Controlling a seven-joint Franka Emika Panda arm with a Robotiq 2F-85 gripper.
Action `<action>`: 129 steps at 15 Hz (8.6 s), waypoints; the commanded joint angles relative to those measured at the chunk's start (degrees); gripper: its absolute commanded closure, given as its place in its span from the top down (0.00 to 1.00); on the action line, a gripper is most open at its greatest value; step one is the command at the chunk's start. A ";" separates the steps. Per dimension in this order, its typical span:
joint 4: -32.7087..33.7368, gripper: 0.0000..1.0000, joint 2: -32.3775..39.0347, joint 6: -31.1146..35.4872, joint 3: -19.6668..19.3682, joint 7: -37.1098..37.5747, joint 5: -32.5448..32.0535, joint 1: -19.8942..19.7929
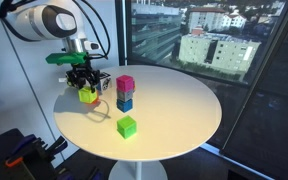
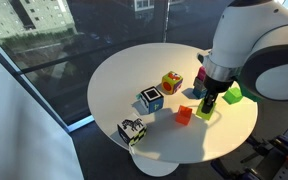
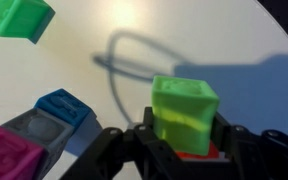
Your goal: Pick up the light green block from the green block top and put it on the orange block top, remove the mulberry pink block from the stack and put it on top of the green block top
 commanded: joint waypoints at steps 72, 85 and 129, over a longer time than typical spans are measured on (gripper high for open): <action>16.26 1.00 -4.02 -16.77 -6.51 7.16 6.46 -7.11; 18.00 1.00 1.82 -10.25 -8.32 8.18 6.00 -8.52; 16.44 0.74 7.38 -4.18 -8.43 8.99 2.66 -7.21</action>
